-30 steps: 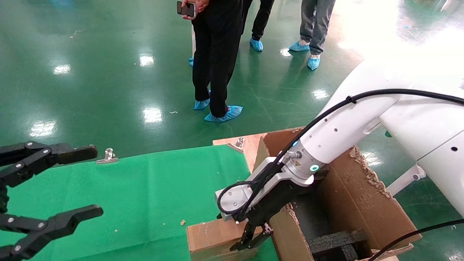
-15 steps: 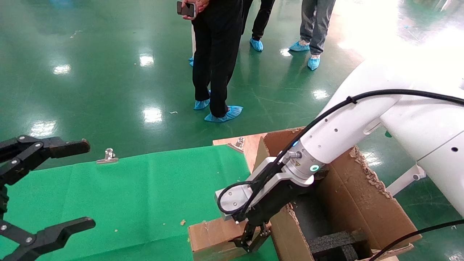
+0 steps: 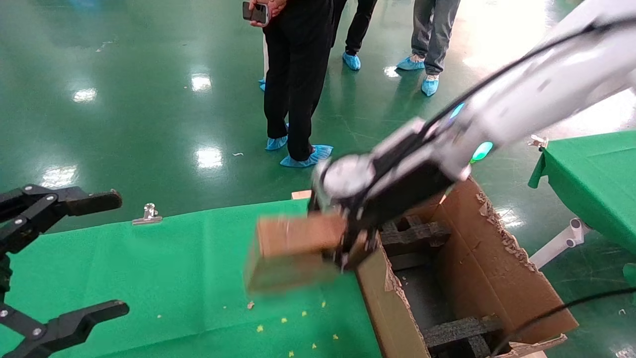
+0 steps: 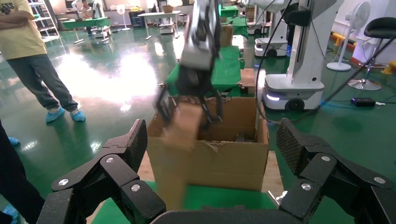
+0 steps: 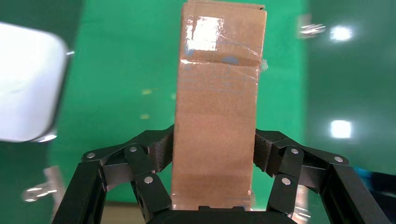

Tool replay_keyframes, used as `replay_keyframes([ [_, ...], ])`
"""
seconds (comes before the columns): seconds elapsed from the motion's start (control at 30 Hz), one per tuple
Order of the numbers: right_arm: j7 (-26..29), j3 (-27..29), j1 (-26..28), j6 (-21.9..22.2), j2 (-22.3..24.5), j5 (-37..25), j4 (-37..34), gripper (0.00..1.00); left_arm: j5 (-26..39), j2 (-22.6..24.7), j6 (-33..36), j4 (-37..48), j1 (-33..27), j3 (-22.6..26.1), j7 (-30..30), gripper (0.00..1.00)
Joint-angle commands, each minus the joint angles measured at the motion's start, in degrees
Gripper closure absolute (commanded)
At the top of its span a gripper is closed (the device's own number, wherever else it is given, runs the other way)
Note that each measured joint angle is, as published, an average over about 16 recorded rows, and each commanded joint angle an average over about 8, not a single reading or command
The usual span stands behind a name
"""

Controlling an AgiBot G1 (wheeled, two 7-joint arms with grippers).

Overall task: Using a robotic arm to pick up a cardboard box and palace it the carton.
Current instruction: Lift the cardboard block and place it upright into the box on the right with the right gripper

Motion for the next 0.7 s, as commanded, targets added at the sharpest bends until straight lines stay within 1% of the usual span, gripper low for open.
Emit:
replay_keyframes([
  [0.03, -0.62, -0.31, 2.82, -0.15, 0.87, 1.25, -1.08, 1.00, 0.00, 0.00, 0.00, 0.00, 0.00, 0.00, 0.00, 0.00],
  [0.2, -2.31, -3.00, 9.28, -0.26, 2.87, 3.10, -3.13, 1.00, 0.00, 0.00, 0.00, 0.00, 0.00, 0.01, 0.00, 0.00],
  [0.4, -3.48, -7.68, 14.74, -0.41, 6.48, 4.73, -4.52, 1.00, -0.01, 0.00, 0.00, 0.00, 0.00, 0.01, 0.01, 0.00],
  [0.53, -3.09, -11.60, 18.09, -0.50, 10.02, 5.33, -4.30, 1.00, -0.01, 0.00, 0.00, 0.00, 0.00, 0.01, 0.01, 0.00],
  [0.7, -1.22, -17.04, 22.83, -0.56, 14.88, 5.02, -2.61, 1.00, -0.01, -0.01, -0.01, 0.00, -0.01, 0.02, 0.01, 0.00],
])
